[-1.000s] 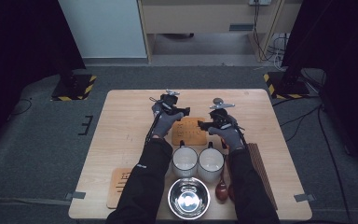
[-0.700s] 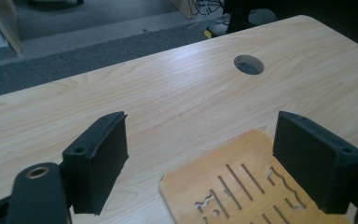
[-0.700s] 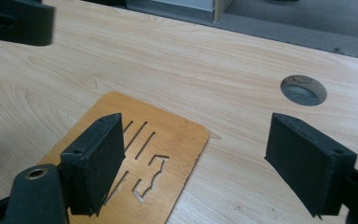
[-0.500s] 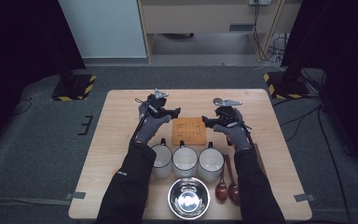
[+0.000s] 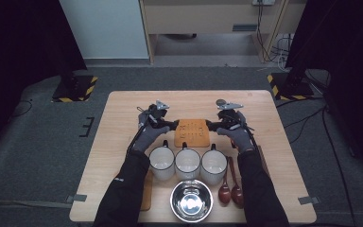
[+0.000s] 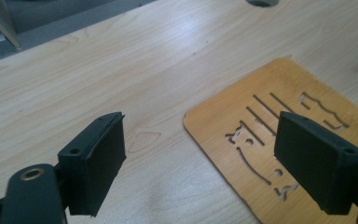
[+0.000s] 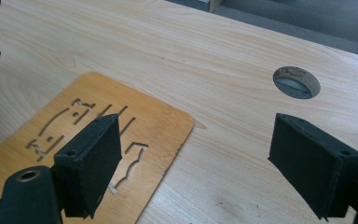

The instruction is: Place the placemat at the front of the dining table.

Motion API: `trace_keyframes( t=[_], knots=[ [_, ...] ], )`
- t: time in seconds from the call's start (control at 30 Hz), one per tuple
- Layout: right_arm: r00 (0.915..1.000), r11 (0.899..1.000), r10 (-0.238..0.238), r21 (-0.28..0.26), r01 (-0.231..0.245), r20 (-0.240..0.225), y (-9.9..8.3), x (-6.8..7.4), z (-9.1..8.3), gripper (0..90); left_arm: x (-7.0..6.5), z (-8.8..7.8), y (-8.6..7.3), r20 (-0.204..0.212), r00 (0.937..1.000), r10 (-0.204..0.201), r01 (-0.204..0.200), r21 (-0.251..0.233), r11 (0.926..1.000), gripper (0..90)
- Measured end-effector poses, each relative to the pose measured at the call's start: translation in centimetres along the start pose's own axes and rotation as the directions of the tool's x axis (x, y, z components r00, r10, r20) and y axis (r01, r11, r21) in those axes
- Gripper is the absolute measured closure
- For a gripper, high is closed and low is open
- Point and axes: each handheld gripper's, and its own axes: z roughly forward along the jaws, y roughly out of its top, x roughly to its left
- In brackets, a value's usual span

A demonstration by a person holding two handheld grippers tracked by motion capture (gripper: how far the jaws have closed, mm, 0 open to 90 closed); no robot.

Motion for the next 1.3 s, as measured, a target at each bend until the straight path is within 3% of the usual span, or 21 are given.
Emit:
trace_keyframes(
  t=[0.33, 0.63, 0.97, 1.13, 1.3],
  knots=[
    [0.9992, 0.997, -0.028, 0.066, 0.03, -0.028, -1.9, 0.6, 2.3, 15.5, 0.7, 2.5, -2.4, 0.051, 0.9986, -0.015, 0.013, 0.055, 0.9984, 12.8],
    [0.9982, 0.994, -0.051, 0.098, 0.054, -0.03, -2.7, 0.6, 3.2, 15.2, 0.1, 3.3, -2.8, 0.093, 0.9954, 0.026, -0.032, 0.071, 0.997, 10.7],
    [0.9969, 0.99, -0.07, 0.118, 0.074, -0.035, -3.0, 1.2, 3.8, 15.2, 0.2, 3.7, -3.0, 0.102, 0.9937, 0.047, -0.056, 0.091, 0.9943, 9.2],
    [0.9972, 0.99, -0.07, 0.125, 0.073, -0.025, -3.1, 1.3, 4.3, 14.9, 0.6, 4.2, -3.3, 0.118, 0.9929, 0.018, -0.027, 0.074, 0.9969, 5.3],
    [0.996, 0.988, -0.087, 0.127, 0.089, -0.017, -2.8, 1.6, 4.8, 15.0, 0.7, 4.4, -3.2, 0.1, 0.9947, 0.021, -0.027, 0.063, 0.9976, 4.4]
  ],
)
